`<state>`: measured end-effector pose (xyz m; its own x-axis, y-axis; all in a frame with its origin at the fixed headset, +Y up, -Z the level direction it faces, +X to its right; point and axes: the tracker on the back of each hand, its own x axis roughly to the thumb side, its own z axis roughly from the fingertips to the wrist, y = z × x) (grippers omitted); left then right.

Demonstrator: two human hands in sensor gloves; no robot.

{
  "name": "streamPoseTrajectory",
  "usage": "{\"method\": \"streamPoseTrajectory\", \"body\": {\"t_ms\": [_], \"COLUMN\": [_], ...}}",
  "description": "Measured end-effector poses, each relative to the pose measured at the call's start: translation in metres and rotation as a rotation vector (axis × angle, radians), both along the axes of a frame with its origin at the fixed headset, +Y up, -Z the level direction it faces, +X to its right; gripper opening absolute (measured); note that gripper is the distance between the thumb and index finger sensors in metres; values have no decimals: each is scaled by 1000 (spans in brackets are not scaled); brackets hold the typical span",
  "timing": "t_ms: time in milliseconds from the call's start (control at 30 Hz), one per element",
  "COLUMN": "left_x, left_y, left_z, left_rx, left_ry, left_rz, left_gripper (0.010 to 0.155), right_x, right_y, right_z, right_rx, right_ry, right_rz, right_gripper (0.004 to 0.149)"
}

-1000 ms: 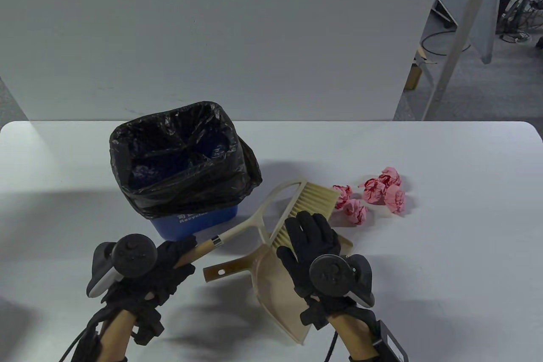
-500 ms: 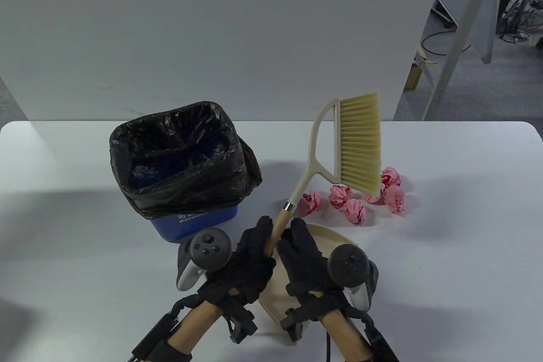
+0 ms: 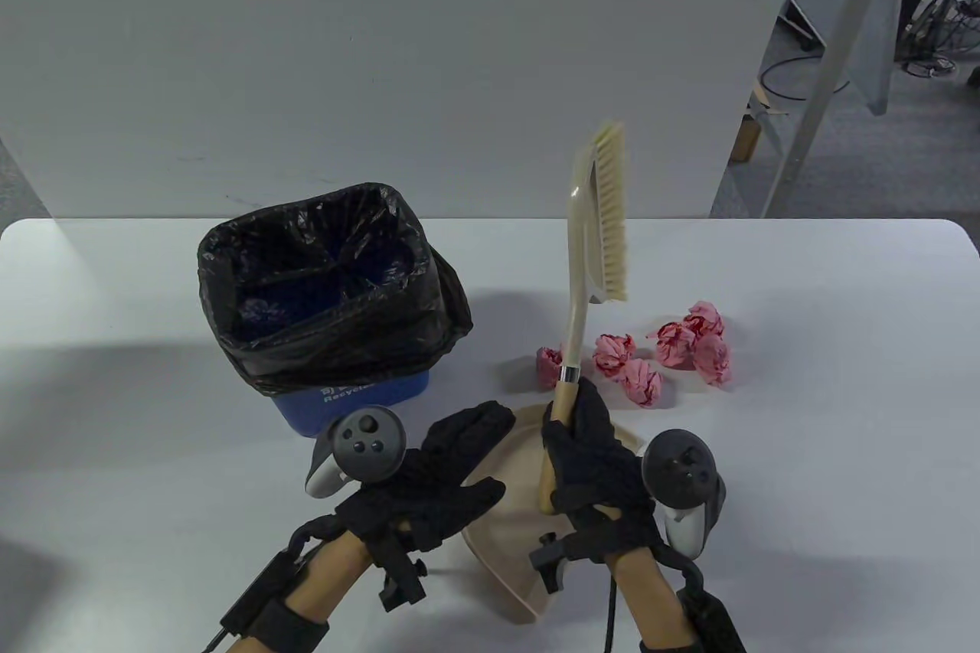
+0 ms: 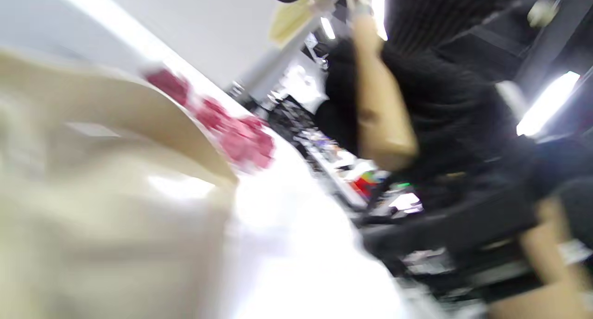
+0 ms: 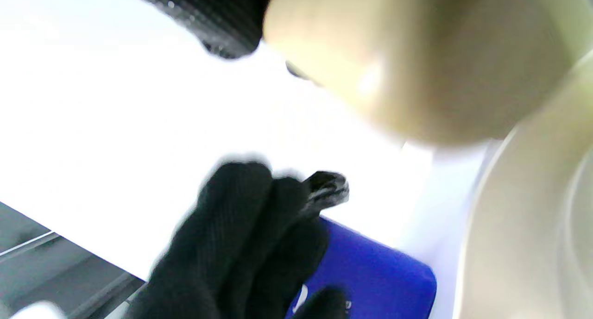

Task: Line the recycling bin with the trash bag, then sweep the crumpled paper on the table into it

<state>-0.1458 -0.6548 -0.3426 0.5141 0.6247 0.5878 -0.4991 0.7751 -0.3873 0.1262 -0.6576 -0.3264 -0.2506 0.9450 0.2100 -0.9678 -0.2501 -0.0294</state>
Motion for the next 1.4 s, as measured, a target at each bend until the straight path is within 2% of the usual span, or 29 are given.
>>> {"method": "streamPoseTrajectory", "body": {"t_ms": [100, 167, 233, 333, 500, 600, 700, 833, 1267, 1400], "left_x": [-17, -23, -29, -37, -47, -49, -48, -47, -47, -47], "left_y": [-12, -21, -25, -28, -32, -36, -39, -41, -40, -40], "left_z": [1, -2, -7, -9, -10, -12, -13, -14, -13, -13], "left_rx": [105, 139, 100, 82, 20, -12, -29, -39, -77, -83], "left_ry": [95, 132, 168, 211, 254, 264, 263, 267, 288, 295], "left_rz": [-330, -390, -430, -384, -360, -367, -377, -392, -418, -419], "left_gripper": [79, 80, 80, 81, 81, 81, 81, 76, 79, 79], "right_x": [17, 22, 23, 21, 15, 18, 26, 40, 79, 80], "right_y": [-4, -13, -25, -34, -44, -49, -48, -45, -35, -29], "right_z": [-3, -4, -4, -3, -2, 0, 0, -2, 0, 4], "right_rx": [-46, -96, -170, -262, -364, -444, -452, -450, -413, -354], "right_ry": [45, 62, 117, 211, 286, 249, 186, 117, -100, -140], "right_rz": [39, -15, -121, -238, -248, -206, -146, -138, -70, -52], "right_gripper": [65, 65, 65, 64, 64, 64, 63, 63, 63, 63]}}
